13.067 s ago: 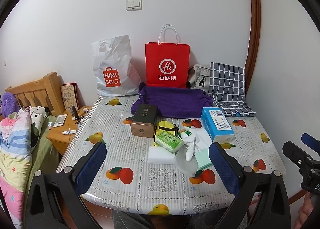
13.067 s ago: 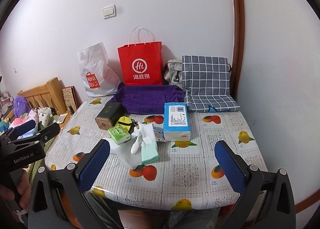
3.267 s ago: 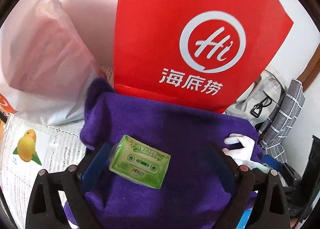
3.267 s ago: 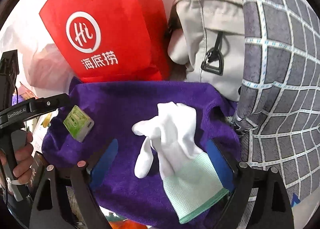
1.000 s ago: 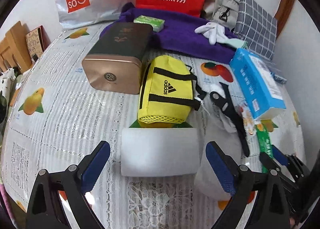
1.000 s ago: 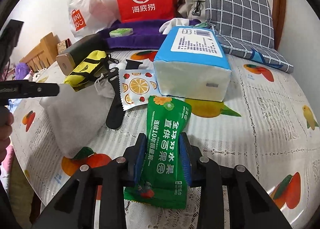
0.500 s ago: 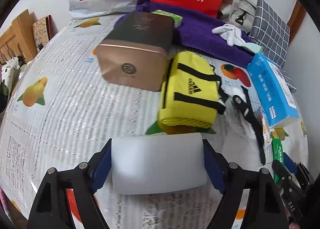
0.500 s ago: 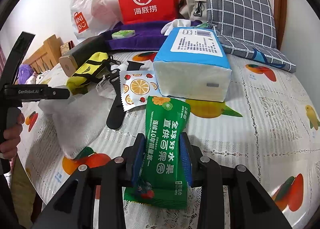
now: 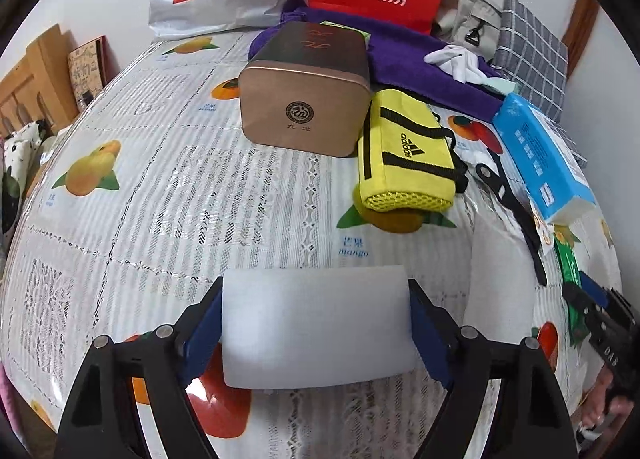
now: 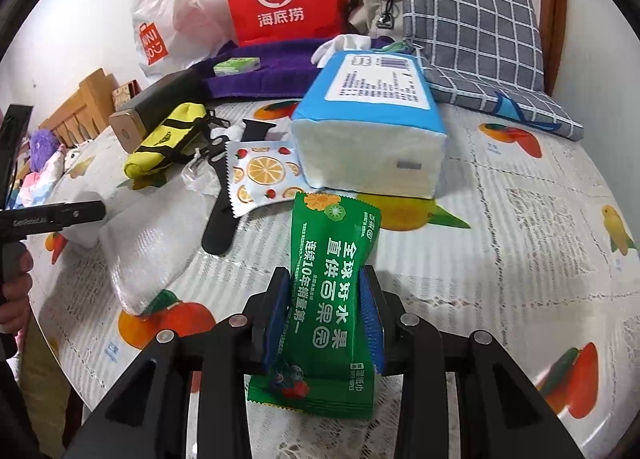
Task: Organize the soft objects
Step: 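Carry the snack packet and sponge block toward the purple towel with both tools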
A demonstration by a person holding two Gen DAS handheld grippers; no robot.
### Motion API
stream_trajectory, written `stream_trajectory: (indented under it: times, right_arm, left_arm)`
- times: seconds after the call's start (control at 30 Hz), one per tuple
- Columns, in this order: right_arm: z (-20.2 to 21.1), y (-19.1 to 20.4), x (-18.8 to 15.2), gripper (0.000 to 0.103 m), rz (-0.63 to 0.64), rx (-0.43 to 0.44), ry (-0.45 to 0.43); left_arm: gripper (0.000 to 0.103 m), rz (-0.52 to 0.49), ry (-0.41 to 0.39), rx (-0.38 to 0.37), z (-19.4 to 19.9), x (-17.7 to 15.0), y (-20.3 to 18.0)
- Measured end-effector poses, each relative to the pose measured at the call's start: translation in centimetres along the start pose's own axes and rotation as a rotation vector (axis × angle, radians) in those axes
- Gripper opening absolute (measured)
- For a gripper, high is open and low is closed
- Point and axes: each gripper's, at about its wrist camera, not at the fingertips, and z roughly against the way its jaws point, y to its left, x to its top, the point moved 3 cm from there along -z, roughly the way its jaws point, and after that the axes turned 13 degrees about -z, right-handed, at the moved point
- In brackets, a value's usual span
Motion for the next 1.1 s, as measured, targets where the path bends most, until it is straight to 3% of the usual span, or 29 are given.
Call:
stream_trajectory:
  times: [0.23,0.43,0.63,1.1]
  right_arm:
    - [0.4,-0.4,0.2,0.035,-0.056,-0.01,0.053]
    - [0.9,-0.3,0.9,0.034,-0.079,-0.015,0.068]
    - [2.0,0.6,2.6,0.034,-0.066,0.012,0.05]
    - [5.0,1.7,7.1,0.033,-0.048,0.077,-0.029]
  left_arm:
    - [0.085,-0.04,0.011,0.015,-0.3,0.0,-0.5]
    - [0.08,-0.034,0.003,0.027,-0.1,-0.1,-0.4]
    - [0.079,0.034,0.003,-0.055,0.7,0.4,0.5]
    - [0.079,0.054,-0.085,-0.034,4.8,5.0,1.7]
